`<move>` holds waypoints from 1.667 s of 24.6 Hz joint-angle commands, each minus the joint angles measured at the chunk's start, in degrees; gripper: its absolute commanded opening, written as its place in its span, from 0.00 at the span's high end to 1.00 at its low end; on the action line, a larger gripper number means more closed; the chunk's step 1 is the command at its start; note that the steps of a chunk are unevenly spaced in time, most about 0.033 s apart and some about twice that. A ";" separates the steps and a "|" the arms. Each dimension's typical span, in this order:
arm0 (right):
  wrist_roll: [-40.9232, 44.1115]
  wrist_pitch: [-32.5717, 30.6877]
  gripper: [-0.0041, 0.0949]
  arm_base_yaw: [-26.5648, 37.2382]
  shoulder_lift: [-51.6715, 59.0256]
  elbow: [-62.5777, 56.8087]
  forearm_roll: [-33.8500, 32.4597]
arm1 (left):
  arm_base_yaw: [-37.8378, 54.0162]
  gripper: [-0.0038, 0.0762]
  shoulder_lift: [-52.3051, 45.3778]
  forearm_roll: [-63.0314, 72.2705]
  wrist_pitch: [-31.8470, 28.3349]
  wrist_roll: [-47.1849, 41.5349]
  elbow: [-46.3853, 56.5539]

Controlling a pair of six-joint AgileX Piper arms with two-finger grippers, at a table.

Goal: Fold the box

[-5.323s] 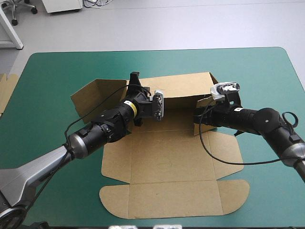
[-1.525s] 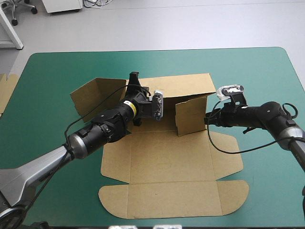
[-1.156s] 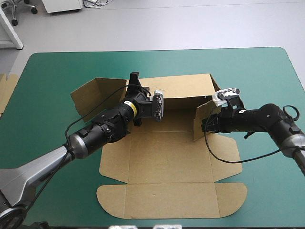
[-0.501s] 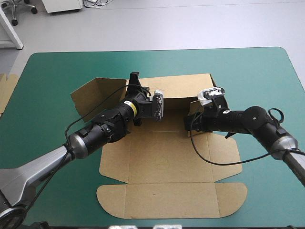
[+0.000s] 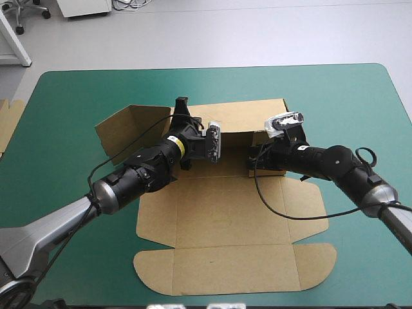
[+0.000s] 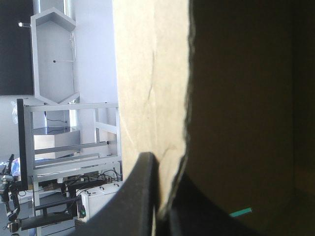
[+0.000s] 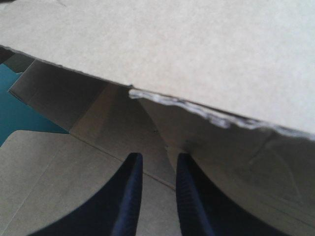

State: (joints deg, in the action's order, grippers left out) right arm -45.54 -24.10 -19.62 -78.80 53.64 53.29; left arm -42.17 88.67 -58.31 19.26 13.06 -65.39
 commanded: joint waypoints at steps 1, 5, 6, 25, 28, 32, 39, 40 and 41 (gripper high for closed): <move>-1.22 2.23 0.72 0.13 1.76 1.52 0.73 | -0.24 0.97 -0.81 2.74 1.42 -1.36 -0.39; 1.62 -1.25 0.74 0.13 4.17 1.52 -2.89 | -0.24 0.97 -0.81 2.74 1.42 -1.36 -0.39; 2.67 -1.39 0.75 0.13 4.88 1.41 -4.75 | -0.24 0.97 -0.81 2.74 1.42 -1.36 -0.39; 52.33 -11.50 0.98 0.25 18.88 3.37 -64.81 | -0.24 0.97 -0.81 2.74 1.42 -1.36 -0.39; 53.73 -11.21 0.98 0.85 18.88 9.17 -65.39 | -0.24 0.97 -0.81 2.74 1.42 -1.36 -0.39; 50.74 -12.29 0.98 7.12 16.34 18.77 -63.58 | -0.24 0.97 -0.81 2.74 1.42 -1.36 -0.39; 27.32 -16.87 0.98 23.15 2.80 27.08 -32.47 | -0.24 0.97 -0.81 3.11 1.42 -1.36 -0.39; 24.69 -17.70 0.98 25.41 0.49 27.98 -28.01 | -0.24 0.97 -0.81 3.37 1.42 -1.36 -0.39; 22.64 -18.70 0.98 27.34 -1.78 28.90 -24.35 | -0.24 0.97 -0.81 3.55 1.42 -1.36 -0.39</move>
State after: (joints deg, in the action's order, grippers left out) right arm -14.98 -43.67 2.41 -76.94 78.65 16.58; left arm -42.17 88.67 -58.31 19.32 13.06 -65.39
